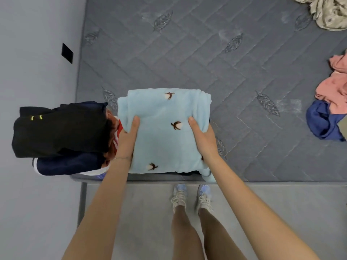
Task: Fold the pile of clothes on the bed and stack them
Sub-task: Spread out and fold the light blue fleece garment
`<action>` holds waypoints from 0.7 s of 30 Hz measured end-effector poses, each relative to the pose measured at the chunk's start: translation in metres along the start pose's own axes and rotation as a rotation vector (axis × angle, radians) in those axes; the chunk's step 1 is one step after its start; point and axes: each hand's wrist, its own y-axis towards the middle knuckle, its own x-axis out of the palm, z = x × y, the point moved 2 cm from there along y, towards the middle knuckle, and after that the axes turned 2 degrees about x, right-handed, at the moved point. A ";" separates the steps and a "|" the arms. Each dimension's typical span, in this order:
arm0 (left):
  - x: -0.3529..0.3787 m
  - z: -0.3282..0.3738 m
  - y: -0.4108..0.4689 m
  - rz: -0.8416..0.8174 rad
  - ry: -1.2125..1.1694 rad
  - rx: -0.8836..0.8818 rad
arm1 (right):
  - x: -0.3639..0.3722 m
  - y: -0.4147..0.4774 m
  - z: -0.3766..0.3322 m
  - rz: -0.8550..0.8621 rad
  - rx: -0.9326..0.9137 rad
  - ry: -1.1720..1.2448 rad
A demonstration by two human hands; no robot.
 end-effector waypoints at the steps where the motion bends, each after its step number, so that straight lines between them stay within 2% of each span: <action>1: -0.001 -0.009 0.009 0.050 0.033 0.015 | 0.003 0.006 0.008 0.027 0.002 -0.037; 3: -0.001 -0.029 0.027 0.119 0.063 0.009 | 0.009 0.021 0.023 0.063 0.012 -0.113; 8: 0.003 -0.068 0.062 0.166 0.081 0.011 | 0.020 0.054 0.054 0.087 0.022 -0.220; 15: 0.004 -0.074 0.066 0.207 0.150 0.057 | 0.018 0.057 0.049 0.045 0.038 -0.294; 18: -0.007 -0.064 0.054 0.223 0.260 0.162 | 0.013 0.041 0.034 0.017 0.092 -0.385; 21: -0.015 -0.046 0.037 0.264 0.465 0.300 | 0.000 0.020 0.016 0.040 0.136 -0.458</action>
